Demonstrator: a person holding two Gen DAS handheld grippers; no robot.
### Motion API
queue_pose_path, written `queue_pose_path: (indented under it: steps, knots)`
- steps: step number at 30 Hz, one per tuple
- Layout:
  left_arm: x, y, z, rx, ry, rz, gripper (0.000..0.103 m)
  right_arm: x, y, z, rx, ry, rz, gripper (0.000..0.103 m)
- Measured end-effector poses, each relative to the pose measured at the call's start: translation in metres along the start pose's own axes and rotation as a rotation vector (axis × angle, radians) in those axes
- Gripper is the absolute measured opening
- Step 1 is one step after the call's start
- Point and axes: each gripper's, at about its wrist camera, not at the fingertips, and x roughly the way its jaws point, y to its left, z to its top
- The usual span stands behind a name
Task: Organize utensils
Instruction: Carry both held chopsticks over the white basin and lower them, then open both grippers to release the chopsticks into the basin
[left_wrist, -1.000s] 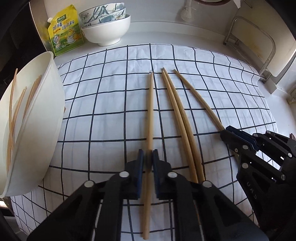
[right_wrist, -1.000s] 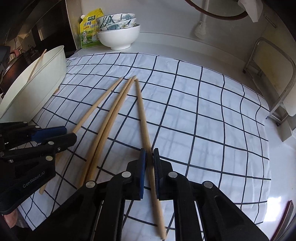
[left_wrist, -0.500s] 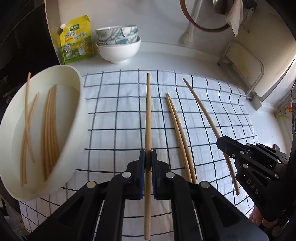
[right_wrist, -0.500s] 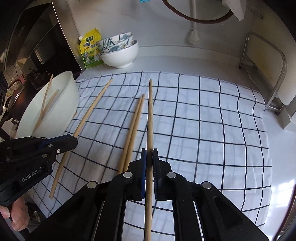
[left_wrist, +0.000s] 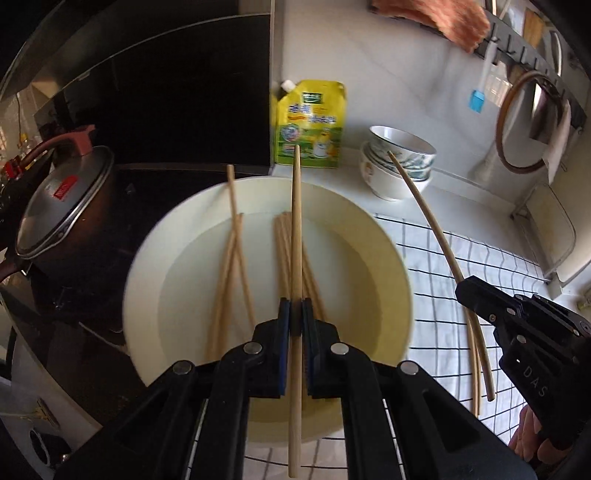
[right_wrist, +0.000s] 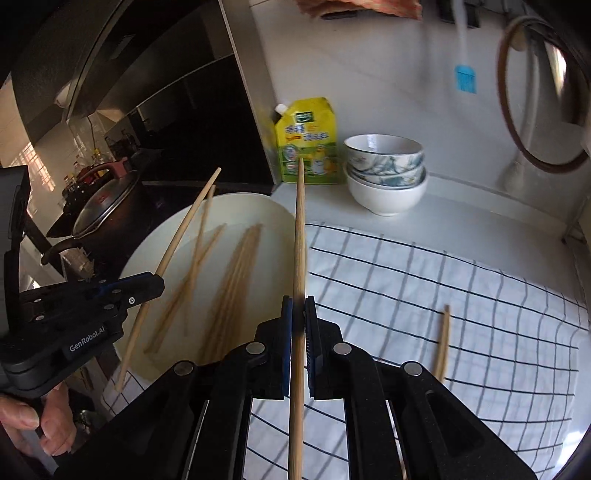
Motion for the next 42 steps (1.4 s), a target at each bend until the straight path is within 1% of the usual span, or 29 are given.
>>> queue_pose_path:
  steps: [4,7,10,16,22,31,39,40,42]
  knots:
    - [0.011,0.037,0.009,-0.033,0.004,0.029,0.007,0.03,0.034,0.013,-0.025,0.024,0.031,0.007]
    - [0.024,0.051,0.016,-0.034,0.015,0.033,0.007,0.049,0.051,0.017,-0.026,0.046,0.031,0.007]
    - [0.039,0.06,0.022,-0.032,0.028,0.029,0.007,0.064,0.058,0.021,-0.022,0.064,0.024,0.007]
    - [0.065,0.062,0.028,-0.01,0.063,0.013,0.007,0.078,0.06,0.02,-0.001,0.087,-0.008,0.007]
    - [0.08,0.058,0.021,0.007,0.105,0.004,0.007,0.088,0.06,0.018,0.005,0.108,-0.017,0.006]
    - [0.089,0.057,0.006,-0.002,0.163,-0.001,0.007,0.097,0.064,0.012,-0.009,0.145,-0.006,0.006]
    - [0.086,0.06,0.002,-0.014,0.17,0.017,0.008,0.098,0.066,0.006,-0.011,0.172,0.006,0.007]
    - [0.085,0.06,0.002,-0.019,0.17,0.026,0.008,0.097,0.066,0.005,-0.007,0.167,0.001,0.007]
    - [0.082,0.061,0.003,-0.026,0.17,0.032,0.012,0.094,0.064,0.005,0.0,0.157,-0.009,0.012]
